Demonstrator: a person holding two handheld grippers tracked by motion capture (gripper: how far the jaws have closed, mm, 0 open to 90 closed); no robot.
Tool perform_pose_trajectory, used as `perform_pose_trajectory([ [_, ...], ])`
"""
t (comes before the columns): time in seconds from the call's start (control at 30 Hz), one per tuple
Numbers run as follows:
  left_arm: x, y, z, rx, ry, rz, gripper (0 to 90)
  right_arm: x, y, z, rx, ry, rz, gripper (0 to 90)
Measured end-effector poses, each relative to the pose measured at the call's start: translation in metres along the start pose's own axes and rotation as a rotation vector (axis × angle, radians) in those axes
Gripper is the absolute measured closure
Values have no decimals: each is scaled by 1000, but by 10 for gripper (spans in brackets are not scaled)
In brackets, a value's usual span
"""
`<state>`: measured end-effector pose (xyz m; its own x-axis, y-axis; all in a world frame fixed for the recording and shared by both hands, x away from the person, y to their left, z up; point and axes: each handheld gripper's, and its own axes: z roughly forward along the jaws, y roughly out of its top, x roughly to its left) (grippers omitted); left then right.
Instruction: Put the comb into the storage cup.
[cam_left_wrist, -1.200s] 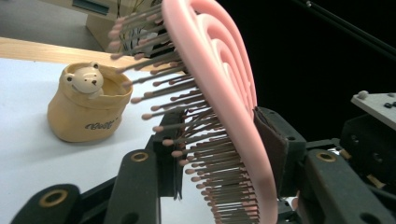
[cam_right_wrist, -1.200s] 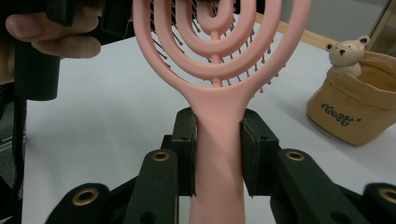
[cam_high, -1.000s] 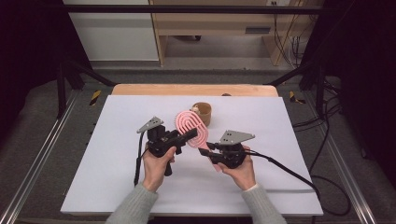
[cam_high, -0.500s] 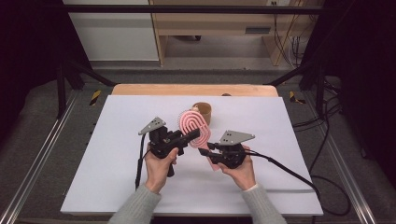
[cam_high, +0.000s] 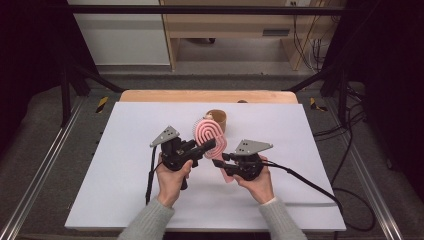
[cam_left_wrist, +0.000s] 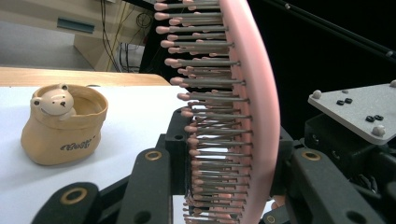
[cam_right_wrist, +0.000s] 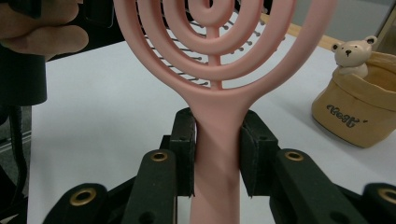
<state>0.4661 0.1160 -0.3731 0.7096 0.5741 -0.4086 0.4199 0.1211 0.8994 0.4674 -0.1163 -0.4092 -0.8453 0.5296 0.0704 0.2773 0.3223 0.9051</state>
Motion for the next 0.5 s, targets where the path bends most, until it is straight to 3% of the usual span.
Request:
perform_pose_trajectory([
  [0.27,-3,1,0,6,17,33,634,0,1,-2,-4,4,0,679],
  [0.5,-3,3,-1,9,70,76,635,-1,3,-5,-25,-8,7,487],
])
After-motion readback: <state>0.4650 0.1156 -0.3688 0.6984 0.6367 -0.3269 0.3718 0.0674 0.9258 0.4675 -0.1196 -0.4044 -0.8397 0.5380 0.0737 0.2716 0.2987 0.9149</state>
